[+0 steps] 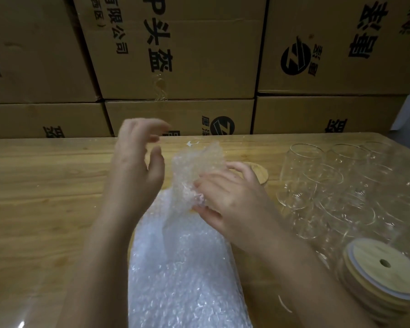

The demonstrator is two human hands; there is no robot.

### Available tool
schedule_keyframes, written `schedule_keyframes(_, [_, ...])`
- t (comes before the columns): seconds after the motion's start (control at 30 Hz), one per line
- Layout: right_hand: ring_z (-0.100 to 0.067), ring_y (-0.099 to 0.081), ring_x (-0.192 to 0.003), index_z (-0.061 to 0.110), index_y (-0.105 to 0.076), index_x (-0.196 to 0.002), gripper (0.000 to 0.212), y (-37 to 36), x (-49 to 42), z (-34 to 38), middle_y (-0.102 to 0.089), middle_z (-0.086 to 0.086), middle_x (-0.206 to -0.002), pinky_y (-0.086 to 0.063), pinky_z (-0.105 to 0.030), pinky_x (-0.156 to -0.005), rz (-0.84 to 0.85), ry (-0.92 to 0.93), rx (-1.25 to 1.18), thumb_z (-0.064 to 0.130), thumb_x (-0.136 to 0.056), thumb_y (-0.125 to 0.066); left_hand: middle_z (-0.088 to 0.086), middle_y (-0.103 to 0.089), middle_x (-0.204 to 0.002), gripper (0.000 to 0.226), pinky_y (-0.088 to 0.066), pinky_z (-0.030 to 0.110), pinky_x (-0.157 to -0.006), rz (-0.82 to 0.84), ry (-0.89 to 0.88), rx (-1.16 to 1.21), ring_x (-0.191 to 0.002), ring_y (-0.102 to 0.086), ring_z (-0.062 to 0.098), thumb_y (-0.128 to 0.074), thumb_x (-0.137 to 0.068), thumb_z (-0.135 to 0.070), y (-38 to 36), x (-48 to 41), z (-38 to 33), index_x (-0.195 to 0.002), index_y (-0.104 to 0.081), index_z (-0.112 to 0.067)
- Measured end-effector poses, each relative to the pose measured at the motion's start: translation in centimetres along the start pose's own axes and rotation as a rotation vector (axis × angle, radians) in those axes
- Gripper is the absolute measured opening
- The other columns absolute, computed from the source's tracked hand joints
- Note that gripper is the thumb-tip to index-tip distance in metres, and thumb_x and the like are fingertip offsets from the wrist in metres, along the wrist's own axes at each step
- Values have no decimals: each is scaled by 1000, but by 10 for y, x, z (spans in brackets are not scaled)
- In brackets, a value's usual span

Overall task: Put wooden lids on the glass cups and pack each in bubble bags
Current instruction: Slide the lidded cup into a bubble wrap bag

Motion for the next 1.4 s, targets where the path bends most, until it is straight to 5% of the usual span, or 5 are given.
schedule_keyframes(0.2, [-23,-52,-128,8,-65,-99,13,-4,2,6,-64,-8,-125,-23,-53,-115,-21,-15,95,10,-85,-66,-22,-60,-94,52,-41,17,-60,240,225,-86,-81,-57,-9,-42,-72,-79,-4,3,-8,-103,-59,-40])
schedule_keyframes(0.33, [-17,-43,-135,12,-57,-129,36,-7,2,9,-52,-3,-142,-17,-53,-116,-11,-12,154,13,-94,-50,-16,-66,-82,39,-48,26,-60,298,304,-115,-69,-61,0,-51,-80,-68,-14,4,-13,-93,-67,-35])
schedule_keyframes(0.63, [-21,-57,-122,15,-67,-95,14,-11,1,8,-56,-6,-137,-16,-58,-115,-104,39,100,15,-94,-52,-3,-67,-70,18,-56,49,-73,74,492,108,-75,-66,20,-57,-87,-13,-19,3,-3,-81,-62,-29])
schedule_keyframes(0.8, [-21,-64,-106,18,-68,-94,16,-11,2,10,-70,3,-93,-20,-59,-113,-90,3,177,6,-82,-69,-7,-54,-75,13,-34,27,-48,-181,216,-273,-59,-48,13,-48,-87,-6,-13,3,-15,-86,-51,-18])
schedule_keyframes(1.4, [-19,-51,-64,20,-61,-66,35,-16,3,14,-53,5,-60,-35,-37,-84,-80,-159,391,0,-74,-34,-4,-55,-96,23,-24,22,-47,222,141,-735,-76,-55,23,-56,-82,-21,-22,10,-23,-105,-52,-20])
Point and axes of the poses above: each hand's wrist, its own x-axis away from the middle knuckle, its own y-axis out of the back of the hand, z = x × y, the point moved 2 cm from there along -x, towards the middle knuckle
